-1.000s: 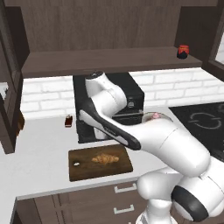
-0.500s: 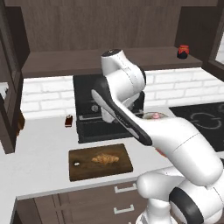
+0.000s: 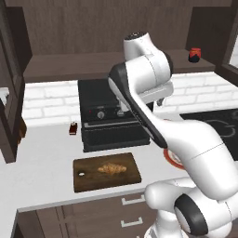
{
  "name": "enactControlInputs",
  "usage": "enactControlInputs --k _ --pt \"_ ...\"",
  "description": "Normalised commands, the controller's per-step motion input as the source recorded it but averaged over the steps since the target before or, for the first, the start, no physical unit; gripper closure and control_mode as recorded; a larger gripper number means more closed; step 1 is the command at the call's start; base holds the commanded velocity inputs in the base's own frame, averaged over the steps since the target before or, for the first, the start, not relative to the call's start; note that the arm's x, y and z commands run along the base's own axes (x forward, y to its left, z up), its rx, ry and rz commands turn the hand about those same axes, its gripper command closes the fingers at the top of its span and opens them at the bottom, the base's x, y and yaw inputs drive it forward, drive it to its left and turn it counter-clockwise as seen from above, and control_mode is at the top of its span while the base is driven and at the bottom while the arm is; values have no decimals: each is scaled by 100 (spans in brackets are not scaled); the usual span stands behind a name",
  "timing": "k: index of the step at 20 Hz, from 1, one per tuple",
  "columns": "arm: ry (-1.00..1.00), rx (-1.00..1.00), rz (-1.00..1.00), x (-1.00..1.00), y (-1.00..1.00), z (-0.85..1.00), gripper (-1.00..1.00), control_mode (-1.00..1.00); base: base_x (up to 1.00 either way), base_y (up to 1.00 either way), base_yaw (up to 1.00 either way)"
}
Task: From the different types of pastries on the counter, select a croissant and place it on the cutting board. Then retrieve a jar of jam from the cabinet and place it alongside the croissant on the cutting board.
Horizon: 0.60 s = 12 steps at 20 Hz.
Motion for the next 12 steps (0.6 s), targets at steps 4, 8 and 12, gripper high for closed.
enactControlInputs --k 4,8,12 --pt "-31 -2 -57 -4 -30 44 -100 -100 0 0 0" --pt "-46 -12 -54 0 -21 33 -100 -100 0 0 0" --pt "-53 -11 -44 0 -31 22 -100 -100 0 0 0"
